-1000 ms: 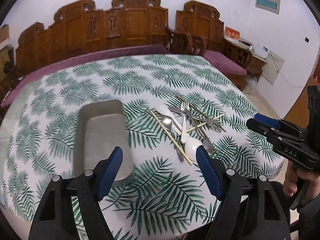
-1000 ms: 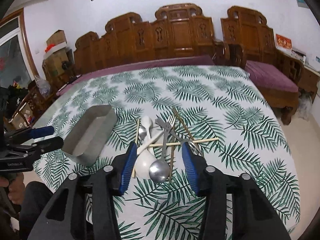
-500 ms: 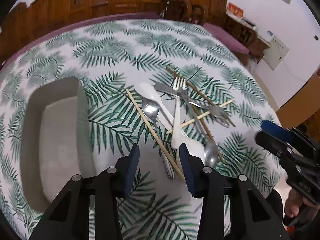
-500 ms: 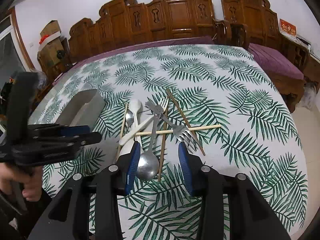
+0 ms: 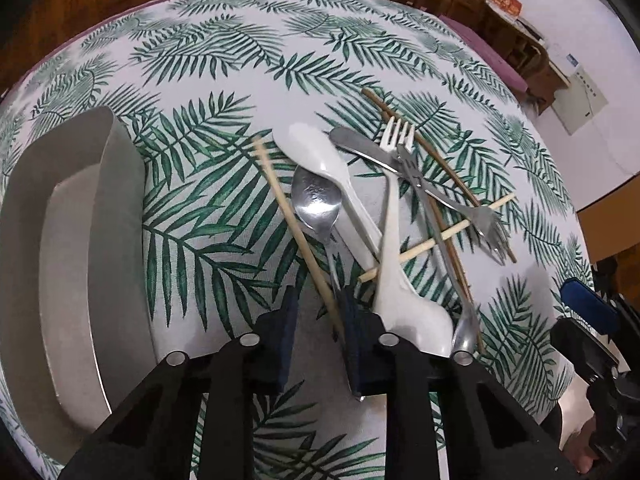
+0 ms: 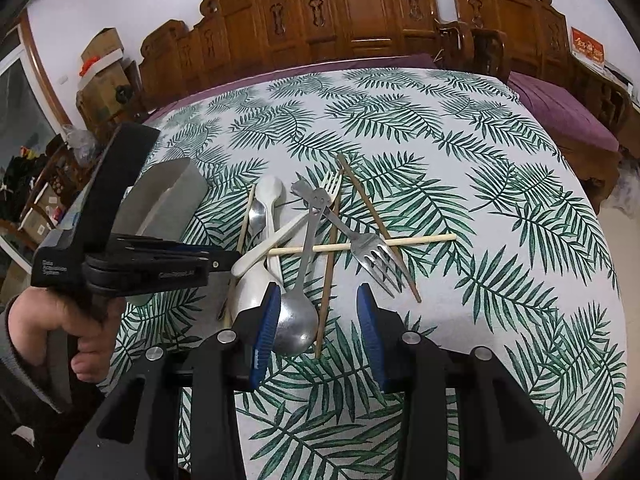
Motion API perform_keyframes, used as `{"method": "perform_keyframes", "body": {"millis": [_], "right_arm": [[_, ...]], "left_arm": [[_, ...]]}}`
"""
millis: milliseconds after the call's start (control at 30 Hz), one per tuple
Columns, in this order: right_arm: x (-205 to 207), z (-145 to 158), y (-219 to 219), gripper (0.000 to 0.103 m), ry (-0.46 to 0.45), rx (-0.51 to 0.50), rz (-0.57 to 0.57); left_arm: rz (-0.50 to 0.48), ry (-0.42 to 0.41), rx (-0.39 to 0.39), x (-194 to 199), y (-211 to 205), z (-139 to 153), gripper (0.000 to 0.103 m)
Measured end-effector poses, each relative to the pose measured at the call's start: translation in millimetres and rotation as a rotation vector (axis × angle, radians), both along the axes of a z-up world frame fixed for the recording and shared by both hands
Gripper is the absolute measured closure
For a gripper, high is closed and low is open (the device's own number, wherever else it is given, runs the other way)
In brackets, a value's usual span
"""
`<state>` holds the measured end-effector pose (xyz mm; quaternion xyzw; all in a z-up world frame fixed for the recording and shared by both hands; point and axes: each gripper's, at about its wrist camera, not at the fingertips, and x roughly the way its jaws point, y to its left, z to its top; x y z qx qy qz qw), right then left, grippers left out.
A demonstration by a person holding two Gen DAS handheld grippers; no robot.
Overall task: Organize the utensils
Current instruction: 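Grasp a wooden chopstick with the left gripper while the right gripper grasps a smiley-face metal spoon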
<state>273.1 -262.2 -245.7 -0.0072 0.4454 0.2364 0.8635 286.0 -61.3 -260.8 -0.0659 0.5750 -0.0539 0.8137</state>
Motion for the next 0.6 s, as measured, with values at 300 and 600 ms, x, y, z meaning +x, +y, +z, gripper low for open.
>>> {"method": "perform_keyframes", "body": {"millis": [300,600], "right_arm": [[2,0,5,0.061,-0.001,-0.006,-0.002],[17,-7,18,0.067,0.031,-0.012,0.012]], "left_arm": [[0.006,0.026,-0.006,-8,11,-1,0.099],[-0.012,-0.027,-0.031,-30,21,22,0.099]]}}
